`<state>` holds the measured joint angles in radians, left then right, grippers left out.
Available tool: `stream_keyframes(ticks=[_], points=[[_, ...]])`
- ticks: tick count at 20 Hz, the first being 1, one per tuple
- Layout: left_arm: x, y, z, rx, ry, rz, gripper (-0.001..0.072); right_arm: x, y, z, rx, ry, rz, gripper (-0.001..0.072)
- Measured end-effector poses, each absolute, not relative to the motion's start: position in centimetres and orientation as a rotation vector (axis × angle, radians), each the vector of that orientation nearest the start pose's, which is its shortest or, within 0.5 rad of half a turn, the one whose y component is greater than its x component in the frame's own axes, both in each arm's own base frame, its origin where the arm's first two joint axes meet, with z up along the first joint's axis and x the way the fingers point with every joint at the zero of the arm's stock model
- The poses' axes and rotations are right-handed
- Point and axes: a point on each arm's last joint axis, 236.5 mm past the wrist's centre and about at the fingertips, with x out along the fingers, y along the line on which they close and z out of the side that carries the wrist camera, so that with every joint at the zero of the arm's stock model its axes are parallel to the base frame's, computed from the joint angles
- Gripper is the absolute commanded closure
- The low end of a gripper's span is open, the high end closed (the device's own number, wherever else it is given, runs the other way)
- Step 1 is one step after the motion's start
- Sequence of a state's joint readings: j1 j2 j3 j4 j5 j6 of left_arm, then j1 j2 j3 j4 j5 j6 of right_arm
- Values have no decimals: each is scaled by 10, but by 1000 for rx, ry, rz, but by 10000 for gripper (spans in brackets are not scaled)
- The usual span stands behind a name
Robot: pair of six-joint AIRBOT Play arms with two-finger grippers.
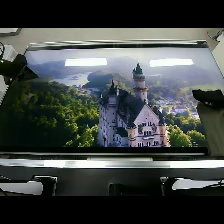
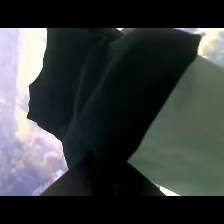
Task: Fold the clothes and pants, and hang the long-sleeved shirts on hangers.
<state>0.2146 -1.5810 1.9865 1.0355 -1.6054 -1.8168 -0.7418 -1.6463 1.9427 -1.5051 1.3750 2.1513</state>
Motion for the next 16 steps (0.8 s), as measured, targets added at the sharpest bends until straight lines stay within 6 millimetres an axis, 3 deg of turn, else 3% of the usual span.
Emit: stream_keyframes(ticks=[3, 9, 16], points=[[459, -26, 173, -638, 1166, -159, 690, 364, -334, 128, 926, 834, -981, 680], [459, -28, 173, -635, 1169, -163, 689, 320, -327, 115, 897, 982, -1099, 680], [459, -28, 172, -627, 1169, -168, 690, 257, -316, 66, 806, 1237, -1233, 682]])
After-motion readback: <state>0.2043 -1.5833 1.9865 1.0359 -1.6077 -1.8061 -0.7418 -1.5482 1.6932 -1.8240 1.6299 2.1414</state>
